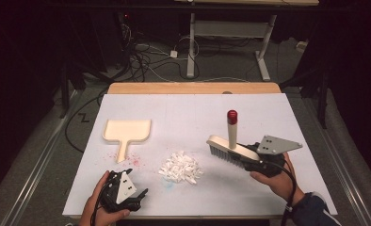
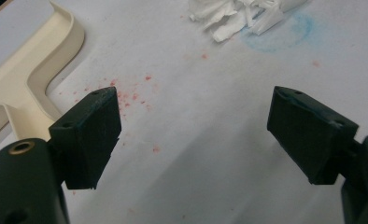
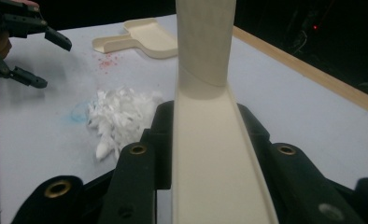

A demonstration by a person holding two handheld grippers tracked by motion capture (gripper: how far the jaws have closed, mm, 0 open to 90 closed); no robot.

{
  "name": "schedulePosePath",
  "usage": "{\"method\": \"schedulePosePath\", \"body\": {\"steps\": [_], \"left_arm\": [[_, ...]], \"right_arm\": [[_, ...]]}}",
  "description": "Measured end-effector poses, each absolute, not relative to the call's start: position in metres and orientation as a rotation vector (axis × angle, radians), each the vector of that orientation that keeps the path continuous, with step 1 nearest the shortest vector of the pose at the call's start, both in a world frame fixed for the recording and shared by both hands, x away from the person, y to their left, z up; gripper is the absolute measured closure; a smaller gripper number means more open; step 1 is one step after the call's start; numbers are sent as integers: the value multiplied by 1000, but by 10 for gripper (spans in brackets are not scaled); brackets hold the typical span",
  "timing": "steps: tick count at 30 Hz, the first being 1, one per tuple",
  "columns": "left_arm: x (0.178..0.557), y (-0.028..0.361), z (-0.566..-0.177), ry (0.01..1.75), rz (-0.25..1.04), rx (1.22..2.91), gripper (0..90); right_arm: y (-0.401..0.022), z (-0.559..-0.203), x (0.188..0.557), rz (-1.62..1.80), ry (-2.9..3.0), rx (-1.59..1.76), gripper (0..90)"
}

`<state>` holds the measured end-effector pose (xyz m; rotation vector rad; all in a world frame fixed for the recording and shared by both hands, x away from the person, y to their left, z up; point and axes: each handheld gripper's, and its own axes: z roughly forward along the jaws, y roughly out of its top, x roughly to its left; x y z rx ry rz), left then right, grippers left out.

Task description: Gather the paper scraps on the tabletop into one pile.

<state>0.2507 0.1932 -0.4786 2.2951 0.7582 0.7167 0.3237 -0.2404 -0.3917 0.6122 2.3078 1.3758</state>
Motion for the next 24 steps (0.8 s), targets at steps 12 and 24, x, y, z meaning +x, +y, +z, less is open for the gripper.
{"method": "schedulePosePath", "body": {"steps": [12,24], "left_arm": [[254,198,-475,784,726,2270,168],[257,201,-473,799,704,2243,168]], "right_arm": [[-278,-404,294,1361,2411,727,673],[-293,-412,299,1441,2542,909,675]]}}
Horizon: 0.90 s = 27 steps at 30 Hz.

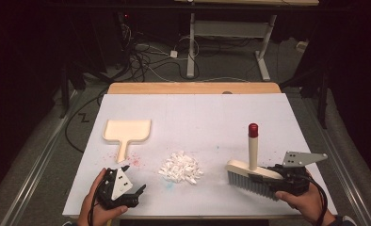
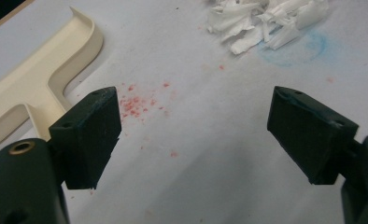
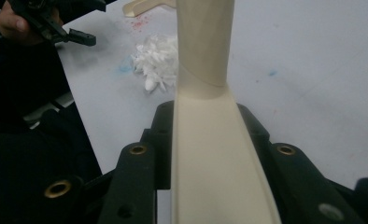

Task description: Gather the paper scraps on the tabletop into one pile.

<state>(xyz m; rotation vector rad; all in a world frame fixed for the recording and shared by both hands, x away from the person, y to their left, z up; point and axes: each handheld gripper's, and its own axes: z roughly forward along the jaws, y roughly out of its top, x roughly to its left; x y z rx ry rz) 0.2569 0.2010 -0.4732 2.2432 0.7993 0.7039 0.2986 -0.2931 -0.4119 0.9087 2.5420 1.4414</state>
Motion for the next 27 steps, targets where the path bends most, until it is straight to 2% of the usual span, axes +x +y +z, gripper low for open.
{"method": "schedulePosePath", "body": {"steps": [12,22,27], "left_arm": [[259,196,-476,786,690,2272,168],[258,194,-477,768,681,2300,168],[256,192,-479,740,652,2325,177]], "right_arm": [[-301,-431,354,1362,2645,1199,654],[-302,-427,407,1225,2779,1176,526],[-295,-418,420,1038,2796,1095,415]]}}
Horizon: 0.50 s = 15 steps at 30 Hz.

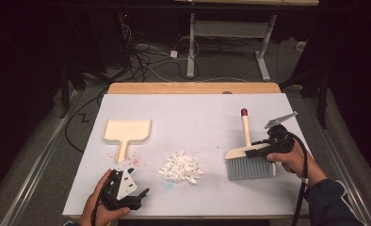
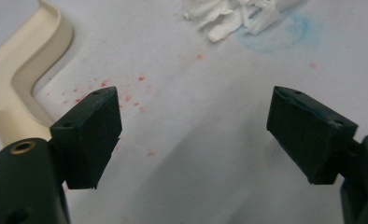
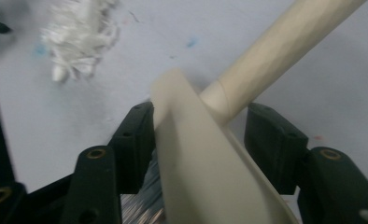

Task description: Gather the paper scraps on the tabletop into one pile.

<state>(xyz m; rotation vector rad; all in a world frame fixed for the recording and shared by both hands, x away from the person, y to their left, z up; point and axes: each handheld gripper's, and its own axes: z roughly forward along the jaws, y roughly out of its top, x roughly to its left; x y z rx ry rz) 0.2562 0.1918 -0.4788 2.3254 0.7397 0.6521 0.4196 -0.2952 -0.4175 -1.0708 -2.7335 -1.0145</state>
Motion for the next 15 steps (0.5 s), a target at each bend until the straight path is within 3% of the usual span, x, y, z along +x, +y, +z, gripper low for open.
{"method": "schedulePosePath", "body": {"steps": [2,8,15], "left_arm": [[256,190,-479,733,650,2324,177],[256,191,-478,728,656,2323,175],[256,191,-478,730,662,2321,175]], "right_arm": [[-294,-414,421,-963,-2811,-1119,473],[-289,-405,415,-1022,-2993,-1227,458],[-280,-399,402,-1255,-3128,-1246,353]]}}
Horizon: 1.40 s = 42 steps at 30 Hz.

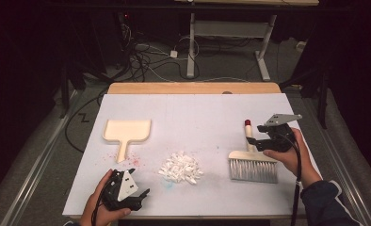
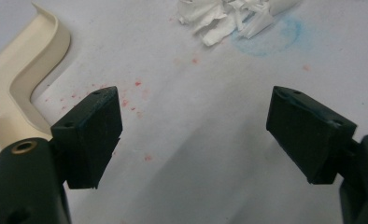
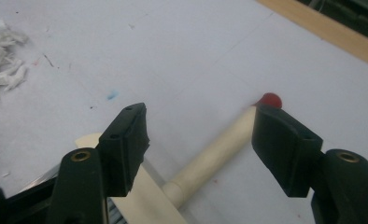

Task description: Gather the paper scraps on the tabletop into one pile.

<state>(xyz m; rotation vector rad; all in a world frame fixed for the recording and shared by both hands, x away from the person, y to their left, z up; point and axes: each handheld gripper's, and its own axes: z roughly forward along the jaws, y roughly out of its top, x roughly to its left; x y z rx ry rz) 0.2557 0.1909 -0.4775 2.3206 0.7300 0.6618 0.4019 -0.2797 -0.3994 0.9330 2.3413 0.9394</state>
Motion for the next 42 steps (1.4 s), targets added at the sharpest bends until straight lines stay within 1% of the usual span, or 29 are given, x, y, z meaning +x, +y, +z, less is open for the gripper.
{"method": "schedulePosePath", "body": {"steps": [4,11,14,20,23,30,33,42], "left_arm": [[255,192,-477,729,674,2318,174],[255,195,-476,739,698,2303,174],[254,196,-475,741,731,2292,174],[253,198,-470,749,784,2245,174],[253,198,-469,757,797,2234,174],[255,198,-468,755,803,2226,174],[256,197,-469,758,802,2232,174],[258,195,-470,768,804,2233,174]], "right_arm": [[-272,-398,394,982,2268,904,315],[-258,-394,367,994,2151,828,277],[-257,-394,357,1028,2119,818,251],[-263,-398,333,1074,2055,792,223],[-267,-400,322,1099,2028,788,228],[-280,-407,305,1105,1992,812,218],[-286,-413,300,1080,1979,833,195],[-299,-439,287,1101,1987,848,171]]}}
